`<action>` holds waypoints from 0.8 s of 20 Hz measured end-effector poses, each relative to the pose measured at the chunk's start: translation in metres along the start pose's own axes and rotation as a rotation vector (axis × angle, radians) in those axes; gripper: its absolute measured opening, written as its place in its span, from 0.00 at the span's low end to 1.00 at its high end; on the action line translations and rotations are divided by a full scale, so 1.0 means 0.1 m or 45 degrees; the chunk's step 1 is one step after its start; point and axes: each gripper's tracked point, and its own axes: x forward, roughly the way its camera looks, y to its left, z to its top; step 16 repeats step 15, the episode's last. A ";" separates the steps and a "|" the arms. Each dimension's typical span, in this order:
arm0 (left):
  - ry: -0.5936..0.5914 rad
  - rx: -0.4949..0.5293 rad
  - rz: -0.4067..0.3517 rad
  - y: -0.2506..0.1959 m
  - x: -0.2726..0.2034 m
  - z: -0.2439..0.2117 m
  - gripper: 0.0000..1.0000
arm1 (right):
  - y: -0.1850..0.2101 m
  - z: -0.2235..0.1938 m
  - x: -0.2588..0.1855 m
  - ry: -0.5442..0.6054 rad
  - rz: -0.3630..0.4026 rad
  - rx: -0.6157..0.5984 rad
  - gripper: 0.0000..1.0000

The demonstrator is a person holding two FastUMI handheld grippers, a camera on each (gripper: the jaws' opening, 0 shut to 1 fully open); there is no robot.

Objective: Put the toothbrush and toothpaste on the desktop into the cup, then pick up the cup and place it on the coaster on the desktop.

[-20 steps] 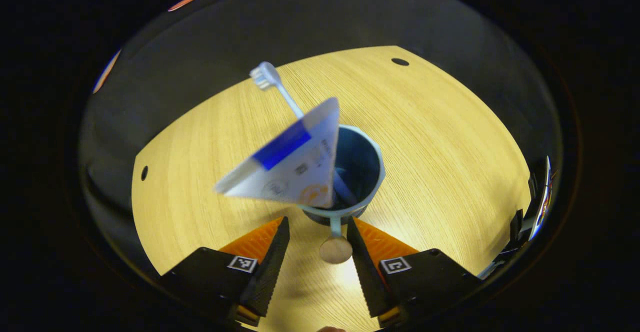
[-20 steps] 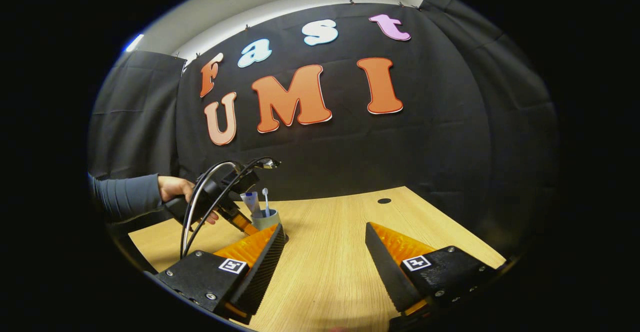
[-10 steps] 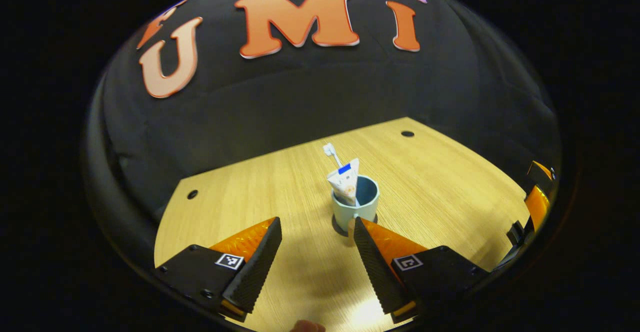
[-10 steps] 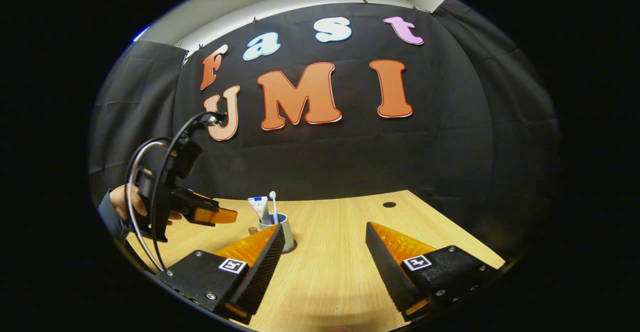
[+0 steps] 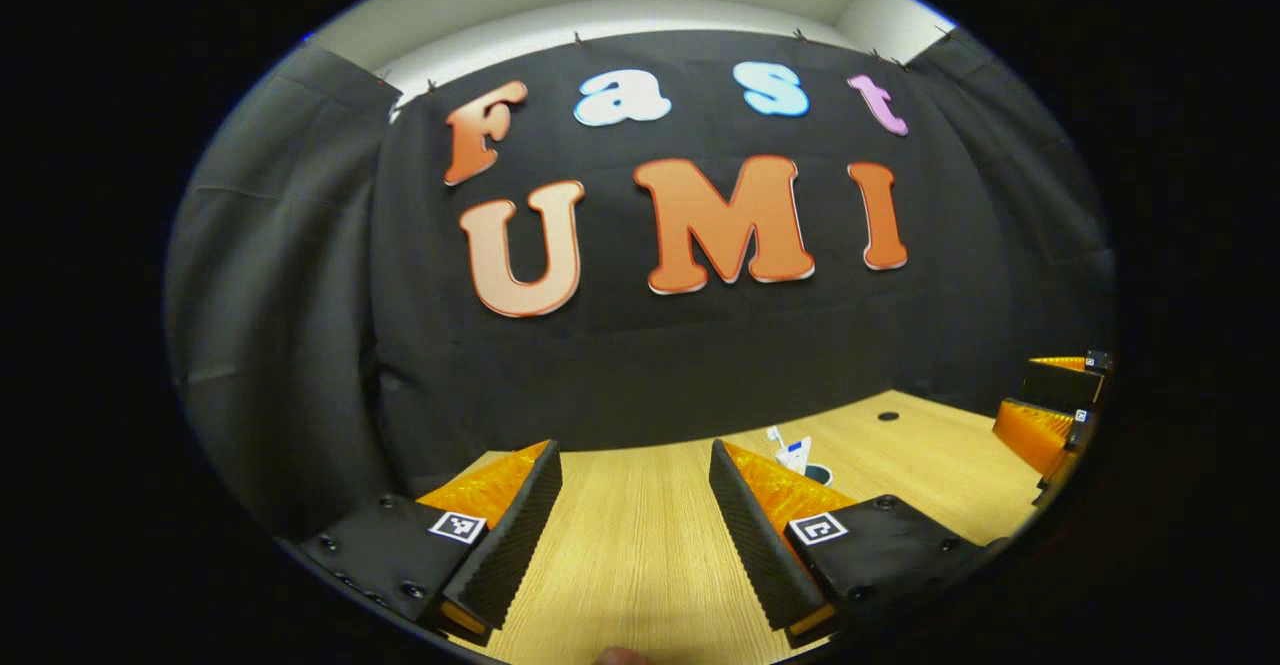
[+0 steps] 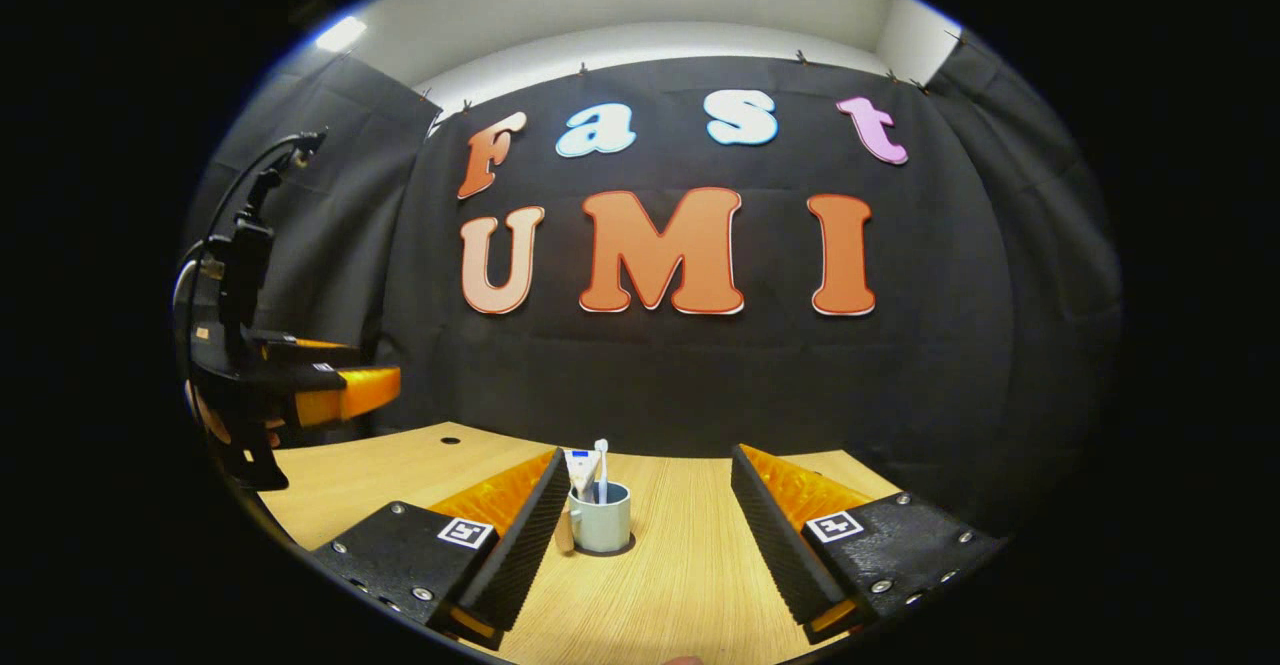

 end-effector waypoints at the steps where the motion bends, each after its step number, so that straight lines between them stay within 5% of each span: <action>1: -0.032 -0.025 0.014 -0.01 0.01 0.00 0.94 | 0.02 0.03 -0.02 -0.011 0.001 -0.031 0.98; 4: -0.173 -0.036 0.069 0.01 0.02 0.09 0.94 | 0.17 0.29 -0.01 -0.078 0.058 -0.093 0.98; 9: -0.233 -0.072 0.029 0.01 -0.05 0.22 0.92 | 0.32 0.53 0.13 -0.151 0.068 -0.038 1.00; 16: -0.286 -0.018 0.112 0.00 -0.07 0.49 0.92 | 0.24 0.68 0.20 -0.194 -0.026 -0.037 0.98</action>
